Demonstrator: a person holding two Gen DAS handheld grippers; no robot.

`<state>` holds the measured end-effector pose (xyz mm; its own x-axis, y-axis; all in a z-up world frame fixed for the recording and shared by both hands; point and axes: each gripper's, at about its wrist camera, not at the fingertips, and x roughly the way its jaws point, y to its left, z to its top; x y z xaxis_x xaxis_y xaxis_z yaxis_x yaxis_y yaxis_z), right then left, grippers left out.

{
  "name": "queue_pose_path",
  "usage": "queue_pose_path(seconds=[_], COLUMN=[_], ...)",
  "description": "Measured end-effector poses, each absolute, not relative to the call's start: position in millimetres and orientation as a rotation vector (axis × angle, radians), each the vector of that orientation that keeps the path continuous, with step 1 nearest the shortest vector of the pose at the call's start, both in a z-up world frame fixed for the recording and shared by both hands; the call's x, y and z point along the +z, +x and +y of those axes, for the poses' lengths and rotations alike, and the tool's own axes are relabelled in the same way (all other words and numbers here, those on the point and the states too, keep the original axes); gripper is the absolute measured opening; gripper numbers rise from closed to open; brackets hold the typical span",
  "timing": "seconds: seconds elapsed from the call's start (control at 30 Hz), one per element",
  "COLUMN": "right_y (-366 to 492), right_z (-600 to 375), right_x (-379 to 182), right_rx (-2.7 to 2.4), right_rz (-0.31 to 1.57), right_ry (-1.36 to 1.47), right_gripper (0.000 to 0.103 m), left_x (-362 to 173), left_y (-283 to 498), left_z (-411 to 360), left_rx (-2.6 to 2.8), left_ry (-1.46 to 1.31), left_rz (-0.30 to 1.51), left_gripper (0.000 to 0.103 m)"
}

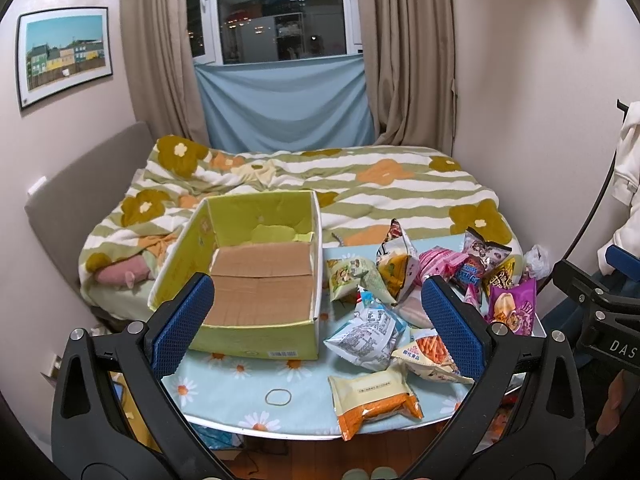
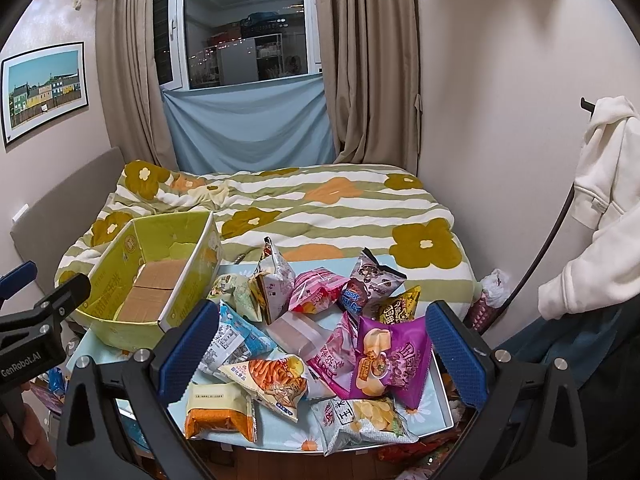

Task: Organize snacks
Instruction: 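Grasp the cream-and-orange bread bag with the left gripper while the right grasps the white-blue bag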

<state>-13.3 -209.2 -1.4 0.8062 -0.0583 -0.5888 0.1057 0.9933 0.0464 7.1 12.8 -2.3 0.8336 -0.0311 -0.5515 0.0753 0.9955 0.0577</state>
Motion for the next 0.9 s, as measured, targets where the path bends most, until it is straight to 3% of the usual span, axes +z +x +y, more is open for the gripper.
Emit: queue_pose_path(seconds=[0.27, 0.6, 0.9], right_y=[-3.5, 22.2, 50.0], right_z=[-207.6, -203.3, -196.8], right_x=[-9.9, -71.1, -127.5], right_rx=[-0.065, 0.041, 0.21], right_rz=[0.666, 0.829, 0.936], right_ry=[0.074, 0.01, -0.029], right_gripper=[0.103, 0.103, 0.103], left_x=[-23.4, -118.4, -192.1], left_y=[25.2, 47.4, 63.4], left_z=[14.9, 0.7, -25.8], left_rx=[-0.131, -0.429, -0.629], left_ry=[0.166, 0.406, 0.522], left_rz=[0.673, 0.879, 0.941], left_gripper=[0.103, 0.103, 0.103])
